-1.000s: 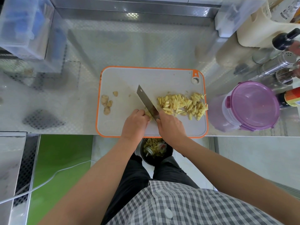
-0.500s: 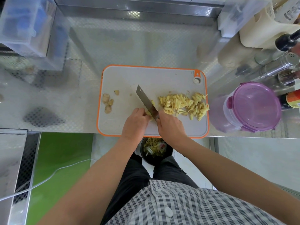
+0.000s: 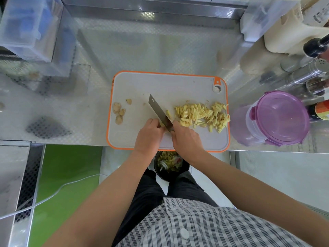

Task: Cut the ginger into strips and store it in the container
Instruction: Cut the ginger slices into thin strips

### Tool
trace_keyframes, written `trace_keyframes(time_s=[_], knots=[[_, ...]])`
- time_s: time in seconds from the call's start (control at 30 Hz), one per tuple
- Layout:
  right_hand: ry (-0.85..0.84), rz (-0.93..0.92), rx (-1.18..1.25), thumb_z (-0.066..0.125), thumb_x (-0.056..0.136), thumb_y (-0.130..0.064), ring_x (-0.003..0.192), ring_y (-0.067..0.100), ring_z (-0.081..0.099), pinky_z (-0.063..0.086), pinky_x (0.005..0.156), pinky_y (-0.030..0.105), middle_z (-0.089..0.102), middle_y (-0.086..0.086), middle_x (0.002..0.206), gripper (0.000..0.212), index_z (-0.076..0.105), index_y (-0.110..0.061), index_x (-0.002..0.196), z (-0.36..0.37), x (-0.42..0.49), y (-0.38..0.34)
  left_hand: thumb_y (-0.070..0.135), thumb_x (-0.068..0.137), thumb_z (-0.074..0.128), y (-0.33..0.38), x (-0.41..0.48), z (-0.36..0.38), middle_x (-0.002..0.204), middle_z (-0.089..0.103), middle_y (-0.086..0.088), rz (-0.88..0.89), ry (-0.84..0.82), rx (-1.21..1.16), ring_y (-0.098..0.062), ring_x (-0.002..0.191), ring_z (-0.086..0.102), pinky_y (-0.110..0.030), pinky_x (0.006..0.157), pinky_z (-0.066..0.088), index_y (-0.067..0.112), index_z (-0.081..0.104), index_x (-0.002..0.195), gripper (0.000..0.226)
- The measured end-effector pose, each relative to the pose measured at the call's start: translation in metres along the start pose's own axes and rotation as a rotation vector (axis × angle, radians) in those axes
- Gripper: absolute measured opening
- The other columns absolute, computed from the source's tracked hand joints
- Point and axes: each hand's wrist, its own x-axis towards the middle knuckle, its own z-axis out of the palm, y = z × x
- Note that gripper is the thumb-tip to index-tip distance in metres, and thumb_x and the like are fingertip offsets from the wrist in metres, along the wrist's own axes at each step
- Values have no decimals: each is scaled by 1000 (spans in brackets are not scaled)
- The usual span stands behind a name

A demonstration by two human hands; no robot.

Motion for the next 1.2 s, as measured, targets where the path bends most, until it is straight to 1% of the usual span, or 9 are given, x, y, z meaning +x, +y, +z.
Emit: trace_keyframes(time_s=[0.13,0.33,0.53,0.67,0.83,0.9,1.0,1.1,1.2], knots=[[22,9,62,38,101,-21,74,32,57,40,62,36,60,8,82,19,42,-11,117,-2,0,4,-9,60,80,-4,-1,3,64,54,-8,-6,-14,-5,-30,67,56,-35,42,49,5,71,68,19],[6,-47,-4,37,100,-18,65,28,44,34,59,34,43,1,71,11,40,-12,108,-9,-9,3,-14,52,82,-6,3,0,56,54,-7,13,-33,45,-27,59,55,-31,43,47,7,69,64,27],[-2,-15,-30,38,98,-12,69,32,56,36,58,34,44,1,70,7,40,-11,105,2,-1,-4,-10,52,84,-6,4,3,54,52,-5,-3,-50,69,-25,58,53,-30,42,44,9,68,61,26],[36,3,58,38,100,-21,71,32,56,37,59,34,58,9,78,14,42,-10,109,2,1,-2,-9,54,83,-7,5,1,53,53,-6,-27,-58,65,-26,56,53,-31,42,45,7,65,60,25],[18,-16,47,38,100,-20,70,32,54,35,58,34,55,7,75,22,40,-10,120,-5,-7,3,-9,59,81,-1,8,-6,49,49,-9,-52,8,30,-27,46,48,-30,39,37,4,54,73,32],[-6,-30,9,39,99,-18,65,29,48,34,58,33,44,1,67,7,38,-14,104,-5,-8,2,-7,63,80,-1,8,-6,48,48,-9,-84,27,16,-28,43,46,-31,38,37,4,51,81,36],[-23,-22,-13,39,98,-13,63,29,48,35,58,34,39,-1,64,10,31,-16,93,-2,-4,-2,-4,68,76,-2,7,-3,51,50,-10,-114,50,-28,-30,45,48,-33,39,39,9,41,88,43],[-14,-15,2,39,98,-14,63,29,48,37,58,35,42,0,66,3,36,-12,98,2,1,-6,-2,71,73,-3,6,-1,56,52,-11,-136,42,-60,-32,49,50,-34,43,38,10,39,90,41],[23,-1,76,39,101,-21,65,30,51,36,58,34,49,4,70,14,42,-10,108,3,2,-4,-1,72,71,-5,5,0,59,54,-10,-170,57,-85,-31,52,52,-34,46,39,11,40,89,37]])
